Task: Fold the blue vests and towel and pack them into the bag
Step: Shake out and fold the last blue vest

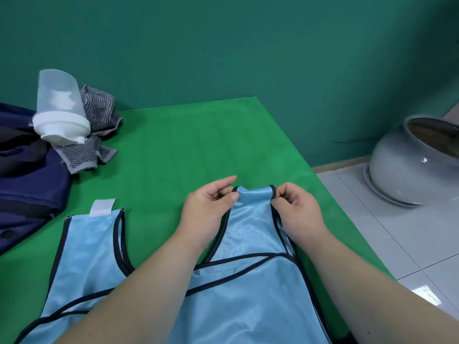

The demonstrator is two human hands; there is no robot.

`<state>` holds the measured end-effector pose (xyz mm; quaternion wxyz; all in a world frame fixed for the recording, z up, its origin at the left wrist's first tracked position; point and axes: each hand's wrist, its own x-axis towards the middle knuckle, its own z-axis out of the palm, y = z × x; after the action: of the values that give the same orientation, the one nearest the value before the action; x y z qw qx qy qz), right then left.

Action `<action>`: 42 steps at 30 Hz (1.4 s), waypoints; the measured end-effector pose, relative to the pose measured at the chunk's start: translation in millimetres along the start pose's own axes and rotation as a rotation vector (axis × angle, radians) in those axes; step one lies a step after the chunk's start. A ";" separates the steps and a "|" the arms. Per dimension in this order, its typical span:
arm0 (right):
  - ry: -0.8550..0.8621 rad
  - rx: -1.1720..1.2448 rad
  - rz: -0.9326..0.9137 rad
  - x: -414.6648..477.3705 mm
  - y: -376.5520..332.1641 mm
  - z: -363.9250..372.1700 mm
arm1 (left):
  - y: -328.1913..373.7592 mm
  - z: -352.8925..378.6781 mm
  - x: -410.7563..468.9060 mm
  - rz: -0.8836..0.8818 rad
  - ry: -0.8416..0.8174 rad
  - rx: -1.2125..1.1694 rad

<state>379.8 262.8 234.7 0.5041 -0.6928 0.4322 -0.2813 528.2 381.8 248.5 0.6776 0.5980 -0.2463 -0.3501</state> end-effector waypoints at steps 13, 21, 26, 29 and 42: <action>0.064 -0.068 -0.059 -0.5 -5.6 0.3 | -8.2 5.3 4.0 0.089 0.113 0.376; 0.090 -0.107 -0.091 3.2 -0.8 -0.5 | -6.9 -4.7 7.2 0.167 -0.012 0.526; 0.080 -0.046 -0.178 0.2 -1.3 -0.7 | 4.1 -13.5 3.5 0.316 -0.246 0.811; 0.016 -0.047 -0.254 -3.8 -1.5 -4.1 | 6.1 -17.5 8.7 0.469 -0.409 1.110; -0.106 -0.530 -0.284 10.1 5.9 1.4 | -11.0 -22.4 26.4 0.414 -0.488 1.359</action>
<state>383.9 253.8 228.3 0.2829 -0.8675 0.3625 -0.1900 559.8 375.3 231.7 0.1373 0.7315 -0.6589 -0.1089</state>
